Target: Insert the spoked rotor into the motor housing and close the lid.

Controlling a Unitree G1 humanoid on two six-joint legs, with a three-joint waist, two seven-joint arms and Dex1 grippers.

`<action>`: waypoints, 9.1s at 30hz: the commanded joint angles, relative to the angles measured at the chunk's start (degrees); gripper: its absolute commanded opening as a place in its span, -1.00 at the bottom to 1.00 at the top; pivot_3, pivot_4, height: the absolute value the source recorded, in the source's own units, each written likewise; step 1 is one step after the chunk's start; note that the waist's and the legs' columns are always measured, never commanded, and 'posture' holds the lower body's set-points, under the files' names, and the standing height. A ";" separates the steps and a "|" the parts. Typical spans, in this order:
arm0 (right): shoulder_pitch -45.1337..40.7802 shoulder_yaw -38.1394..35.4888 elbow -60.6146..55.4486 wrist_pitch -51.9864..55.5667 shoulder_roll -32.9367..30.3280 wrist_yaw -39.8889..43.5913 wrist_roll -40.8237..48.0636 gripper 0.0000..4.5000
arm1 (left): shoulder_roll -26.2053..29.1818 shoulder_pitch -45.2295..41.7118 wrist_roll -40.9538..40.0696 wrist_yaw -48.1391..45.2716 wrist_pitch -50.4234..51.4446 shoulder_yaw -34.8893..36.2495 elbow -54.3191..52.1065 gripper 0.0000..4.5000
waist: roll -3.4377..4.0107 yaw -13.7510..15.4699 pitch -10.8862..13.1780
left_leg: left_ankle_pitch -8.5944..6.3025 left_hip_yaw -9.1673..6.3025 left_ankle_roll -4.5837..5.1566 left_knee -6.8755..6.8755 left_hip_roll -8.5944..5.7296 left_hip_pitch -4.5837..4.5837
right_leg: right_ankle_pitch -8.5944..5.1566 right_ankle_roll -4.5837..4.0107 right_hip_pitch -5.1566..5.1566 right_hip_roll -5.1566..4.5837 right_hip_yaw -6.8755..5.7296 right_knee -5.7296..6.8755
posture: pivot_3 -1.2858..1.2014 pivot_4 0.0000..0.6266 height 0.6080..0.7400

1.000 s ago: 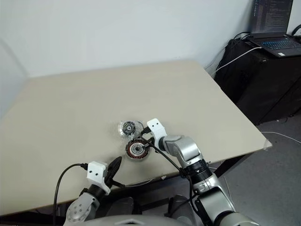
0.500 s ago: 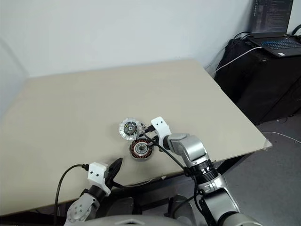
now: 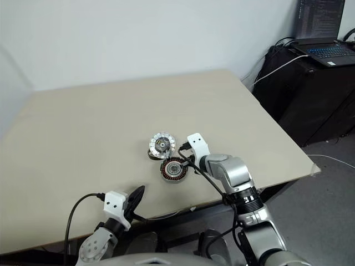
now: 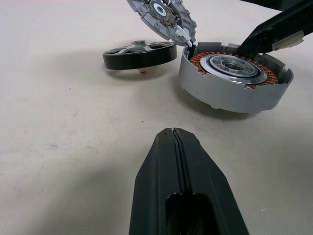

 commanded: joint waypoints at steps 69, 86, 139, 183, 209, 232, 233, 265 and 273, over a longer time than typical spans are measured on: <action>18.23 -9.34 -26.71 -8.43 6.42 -11.30 4.00 0.47 | -4.75 -40.16 -27.71 3.15 45.31 19.27 19.10 0.72 | -0.39 0.10 -0.19 | 0.08 -0.33 0.07 0.14 -0.09 0.16 | 0.04 0.06 0.76 0.15 -0.05 -0.06 | 0.03 -1.00 1.00; 18.35 -9.86 -26.84 -8.41 6.32 -11.90 4.42 0.47 | -4.55 -43.12 -24.38 0.63 44.23 19.19 24.02 0.46 | -0.39 0.48 -0.19 | 0.10 -0.34 0.10 0.15 -0.10 0.19 | 0.05 0.07 0.79 0.14 -0.05 -0.06 | 0.03 -1.00 1.00; 17.87 -10.03 -26.54 -7.94 6.81 -12.92 5.29 0.47 | -6.86 -48.16 -22.73 -1.78 43.30 20.95 34.13 -0.63 | -0.62 0.41 -0.76 | 0.04 -0.50 0.03 0.12 -0.11 0.35 | 0.10 0.15 0.88 0.15 -0.14 -0.38 | 0.03 -1.00 1.00; 18.73 -11.97 -26.21 -11.89 6.82 -14.59 3.81 0.47 | -15.10 -20.88 -56.26 -0.22 43.47 15.88 -7.38 -0.63 | -0.55 0.17 -0.44 | -0.09 -0.53 0.11 0.02 -0.09 0.16 | 0.11 0.16 0.80 0.25 -0.16 -0.74 | 0.03 -1.00 1.00; 34.02 1.51 -35.59 -29.07 -13.96 2.16 -2.63 0.47 | -19.00 -29.22 -49.92 2.18 43.92 10.16 12.59 -0.63 | -0.56 0.59 -0.35 | -0.10 -0.57 0.11 0.04 -0.14 0.18 | 0.10 0.15 0.83 0.18 -0.20 -0.76 | 0.03 -1.00 1.00; 33.91 2.24 -34.93 -28.76 -13.75 2.59 -3.73 0.47 | -18.38 -28.34 -52.35 1.71 46.23 10.40 11.44 -0.63 | -0.60 0.64 -0.33 | -0.10 -0.59 0.11 0.08 -0.14 0.18 | 0.10 0.16 0.85 0.17 -0.21 -0.75 | 0.03 -1.00 1.00; 33.90 2.29 -34.96 -28.75 -13.76 2.57 -3.77 0.47 | -18.42 -28.29 -52.32 1.77 46.31 10.37 11.38 -0.63 | -0.60 0.64 -0.33 | -0.10 -0.59 0.11 0.08 -0.14 0.18 | 0.10 0.16 0.85 0.17 -0.21 -0.75 | 0.03 -1.00 1.00; 32.95 2.60 -34.08 -28.78 -13.40 3.91 -4.07 0.47 | -14.90 -23.87 -48.21 -7.29 41.92 8.67 1.74 0.98 | -0.67 0.62 -0.32 | -0.10 -0.59 0.10 0.11 -0.12 0.17 | 0.10 0.16 0.85 0.18 -0.21 -0.73 | 0.03 -1.00 1.00; 32.70 2.40 -33.63 -28.96 -13.40 3.98 -4.24 0.47 | -14.53 -23.48 -46.32 -5.59 41.19 9.60 2.33 0.98 | -0.67 0.62 -0.32 | -0.10 -0.59 0.10 0.12 -0.12 0.19 | 0.11 0.16 0.87 0.18 -0.21 -0.72 | 0.03 -1.00 1.00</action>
